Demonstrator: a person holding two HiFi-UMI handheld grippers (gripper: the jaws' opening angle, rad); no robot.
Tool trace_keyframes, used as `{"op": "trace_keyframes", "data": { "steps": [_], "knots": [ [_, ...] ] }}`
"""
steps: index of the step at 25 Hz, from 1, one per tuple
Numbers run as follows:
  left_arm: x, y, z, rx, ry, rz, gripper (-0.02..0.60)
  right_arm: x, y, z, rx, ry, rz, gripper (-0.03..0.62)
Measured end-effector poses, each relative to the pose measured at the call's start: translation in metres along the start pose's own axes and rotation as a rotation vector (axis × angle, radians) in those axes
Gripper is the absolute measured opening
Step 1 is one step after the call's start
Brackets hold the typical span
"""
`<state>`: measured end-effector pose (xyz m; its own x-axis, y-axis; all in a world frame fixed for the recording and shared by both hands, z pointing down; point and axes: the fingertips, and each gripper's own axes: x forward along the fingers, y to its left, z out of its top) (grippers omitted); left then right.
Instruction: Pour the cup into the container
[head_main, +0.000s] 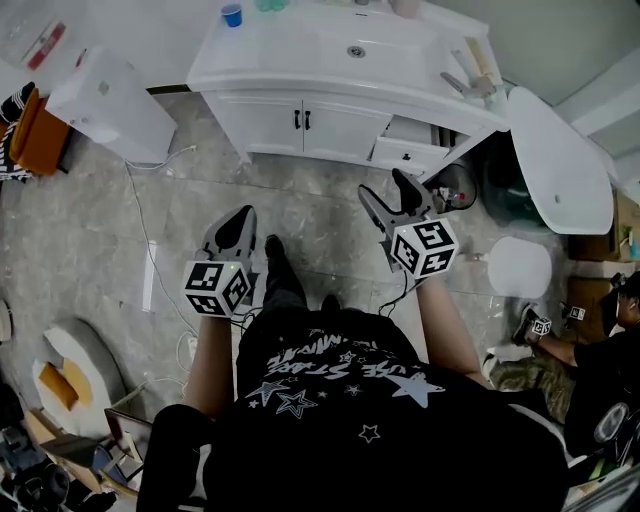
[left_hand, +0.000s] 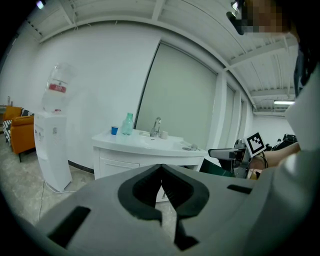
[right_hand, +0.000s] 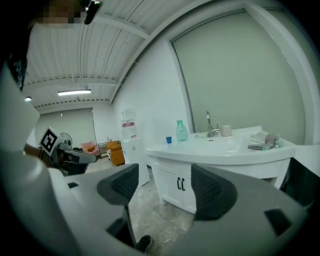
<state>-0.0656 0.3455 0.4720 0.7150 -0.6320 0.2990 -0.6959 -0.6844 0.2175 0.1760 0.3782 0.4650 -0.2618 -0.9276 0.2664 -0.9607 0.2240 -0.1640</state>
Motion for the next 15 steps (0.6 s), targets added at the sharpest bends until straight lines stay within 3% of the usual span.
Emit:
{"op": "trace_keyframes", "data": {
  "steps": [7,15],
  "knots": [
    [0.055,0.066,0.034,0.000,-0.007,-0.030,0.009,0.077,-0.013,0.025,-0.010,0.023,-0.036,0.321],
    [0.095,0.154,0.078,0.013,-0.018,-0.048,0.009,0.185,0.006,0.066,-0.028,0.017,-0.035,0.336]
  ]
}}
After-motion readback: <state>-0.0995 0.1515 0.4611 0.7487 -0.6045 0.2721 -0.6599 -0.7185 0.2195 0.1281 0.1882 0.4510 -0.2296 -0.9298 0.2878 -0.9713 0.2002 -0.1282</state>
